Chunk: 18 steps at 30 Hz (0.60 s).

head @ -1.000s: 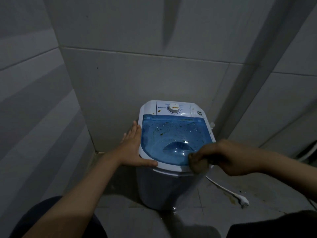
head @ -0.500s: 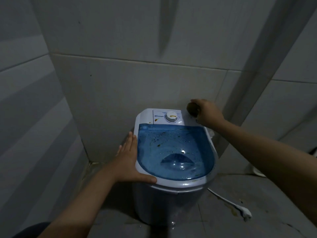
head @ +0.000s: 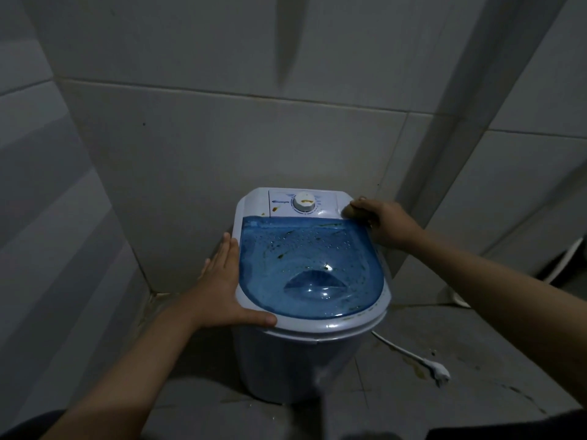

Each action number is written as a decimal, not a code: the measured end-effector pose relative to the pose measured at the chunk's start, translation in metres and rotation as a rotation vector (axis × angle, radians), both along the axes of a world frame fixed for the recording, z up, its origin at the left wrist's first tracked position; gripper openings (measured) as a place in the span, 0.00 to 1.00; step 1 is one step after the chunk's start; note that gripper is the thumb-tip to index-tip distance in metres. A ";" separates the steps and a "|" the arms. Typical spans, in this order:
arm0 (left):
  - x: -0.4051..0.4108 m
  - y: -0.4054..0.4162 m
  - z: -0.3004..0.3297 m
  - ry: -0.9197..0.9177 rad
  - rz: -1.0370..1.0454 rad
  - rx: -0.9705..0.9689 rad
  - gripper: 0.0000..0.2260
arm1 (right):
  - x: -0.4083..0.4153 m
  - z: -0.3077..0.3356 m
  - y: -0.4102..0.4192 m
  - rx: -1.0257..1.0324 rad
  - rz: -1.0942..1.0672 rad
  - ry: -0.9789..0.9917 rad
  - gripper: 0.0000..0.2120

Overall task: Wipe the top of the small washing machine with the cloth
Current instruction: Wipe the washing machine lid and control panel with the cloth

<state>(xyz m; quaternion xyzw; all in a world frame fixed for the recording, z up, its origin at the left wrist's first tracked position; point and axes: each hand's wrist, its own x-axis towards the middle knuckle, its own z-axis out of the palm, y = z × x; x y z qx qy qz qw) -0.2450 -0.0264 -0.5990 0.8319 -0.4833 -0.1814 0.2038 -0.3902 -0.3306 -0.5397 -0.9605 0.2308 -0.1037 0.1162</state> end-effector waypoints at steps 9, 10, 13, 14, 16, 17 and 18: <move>0.002 -0.001 0.000 -0.003 -0.002 -0.017 0.70 | -0.047 -0.002 0.031 0.014 0.005 -0.052 0.24; 0.002 -0.001 -0.001 -0.003 -0.003 -0.016 0.70 | -0.053 -0.004 0.036 0.014 0.007 -0.066 0.23; 0.001 -0.001 -0.002 -0.006 -0.002 -0.016 0.69 | -0.071 -0.010 0.047 0.027 -0.013 -0.067 0.24; 0.002 -0.001 -0.002 -0.006 -0.002 -0.015 0.69 | -0.077 -0.012 0.051 0.029 -0.019 -0.059 0.25; 0.002 -0.001 -0.002 -0.009 0.001 -0.013 0.70 | -0.088 -0.016 0.060 0.028 -0.025 -0.070 0.26; 0.001 -0.001 -0.002 -0.007 0.000 -0.015 0.70 | -0.094 -0.016 0.066 0.023 -0.028 -0.087 0.25; 0.001 -0.001 -0.002 -0.006 0.000 -0.020 0.70 | -0.099 -0.018 0.071 0.019 -0.025 -0.106 0.25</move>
